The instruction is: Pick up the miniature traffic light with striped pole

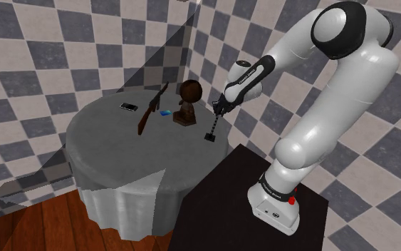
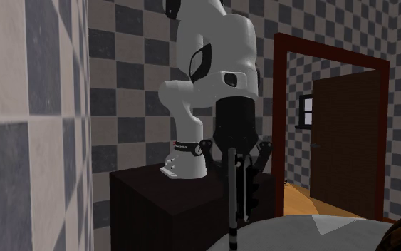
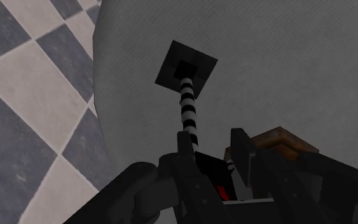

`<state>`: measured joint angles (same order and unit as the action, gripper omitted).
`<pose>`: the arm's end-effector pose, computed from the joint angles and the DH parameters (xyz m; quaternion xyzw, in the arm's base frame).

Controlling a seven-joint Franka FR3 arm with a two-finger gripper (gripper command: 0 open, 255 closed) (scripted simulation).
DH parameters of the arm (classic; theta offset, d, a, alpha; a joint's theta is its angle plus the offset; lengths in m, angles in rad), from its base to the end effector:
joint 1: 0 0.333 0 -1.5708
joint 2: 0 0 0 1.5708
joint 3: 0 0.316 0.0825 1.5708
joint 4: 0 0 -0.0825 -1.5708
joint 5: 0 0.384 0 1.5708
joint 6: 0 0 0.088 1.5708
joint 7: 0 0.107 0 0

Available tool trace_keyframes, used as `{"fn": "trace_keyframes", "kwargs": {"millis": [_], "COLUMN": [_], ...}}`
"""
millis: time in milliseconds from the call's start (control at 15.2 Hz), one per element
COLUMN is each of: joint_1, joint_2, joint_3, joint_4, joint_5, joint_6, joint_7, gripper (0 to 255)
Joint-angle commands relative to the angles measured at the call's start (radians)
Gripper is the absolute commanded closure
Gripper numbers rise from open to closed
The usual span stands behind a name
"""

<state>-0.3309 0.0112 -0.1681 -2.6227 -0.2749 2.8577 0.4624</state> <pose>0.4044 -0.2037 0.2668 0.9313 -0.3430 0.1096 0.0558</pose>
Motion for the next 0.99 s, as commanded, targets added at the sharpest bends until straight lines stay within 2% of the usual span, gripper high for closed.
{"fn": "trace_keyframes", "kwargs": {"millis": [0, 330, 924], "joint_1": [0.000, 0.000, 0.008], "joint_2": [0.001, -0.002, -0.127], "joint_3": [0.000, 0.000, 0.004], "joint_4": [0.000, -0.002, 0.014], "joint_5": [0.000, -0.001, 0.032], "joint_6": [0.000, 0.000, -0.141], "joint_7": [0.000, 0.001, -0.035], "gripper": [255, 255, 255]}}
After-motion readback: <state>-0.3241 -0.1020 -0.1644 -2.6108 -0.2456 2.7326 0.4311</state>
